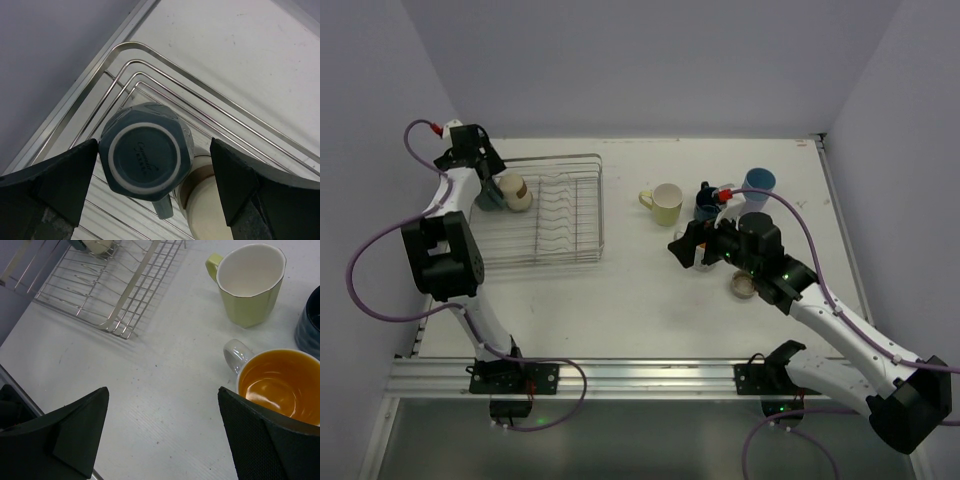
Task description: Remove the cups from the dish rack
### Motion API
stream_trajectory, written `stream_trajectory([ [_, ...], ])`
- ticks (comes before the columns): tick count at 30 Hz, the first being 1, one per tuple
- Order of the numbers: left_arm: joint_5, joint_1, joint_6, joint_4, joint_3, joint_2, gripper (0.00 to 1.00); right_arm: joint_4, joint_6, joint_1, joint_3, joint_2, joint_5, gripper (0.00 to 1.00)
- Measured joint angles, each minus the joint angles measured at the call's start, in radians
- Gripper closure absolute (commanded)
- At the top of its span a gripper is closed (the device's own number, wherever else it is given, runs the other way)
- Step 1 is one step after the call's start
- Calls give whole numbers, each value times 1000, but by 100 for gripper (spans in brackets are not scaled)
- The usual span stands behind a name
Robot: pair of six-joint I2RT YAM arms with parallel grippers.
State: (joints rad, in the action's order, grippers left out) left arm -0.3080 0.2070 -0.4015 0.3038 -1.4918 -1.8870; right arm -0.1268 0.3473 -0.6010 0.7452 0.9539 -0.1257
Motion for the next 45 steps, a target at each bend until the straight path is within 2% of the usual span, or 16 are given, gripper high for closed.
stream_trajectory([
  [5,-7,5,5,5,-16,-33,15,5,0,0,-2,0,-1,8],
  [10,-8,7,4,1,-16,-34,34,8,0,0,-2,0,-2,8],
  [14,-10,7,13,-20,-1,-32,32,8,0,0,-2,-3,-2,7],
  [15,-11,7,13,-26,2,-31,41,8,0,0,-2,-5,-2,7],
  [18,-14,7,19,-37,8,-29,86,9,0,0,-2,-13,-3,6],
  [21,-14,7,18,-43,18,-22,100,9,0,0,-2,-23,-6,5],
  [28,-8,7,0,-30,74,37,100,11,12,0,-2,-41,-37,5],
  [41,33,7,-70,-23,299,388,100,45,96,-22,3,-64,-132,4],
  [45,58,7,-94,-27,326,478,100,58,122,-43,13,-59,-139,4],
])
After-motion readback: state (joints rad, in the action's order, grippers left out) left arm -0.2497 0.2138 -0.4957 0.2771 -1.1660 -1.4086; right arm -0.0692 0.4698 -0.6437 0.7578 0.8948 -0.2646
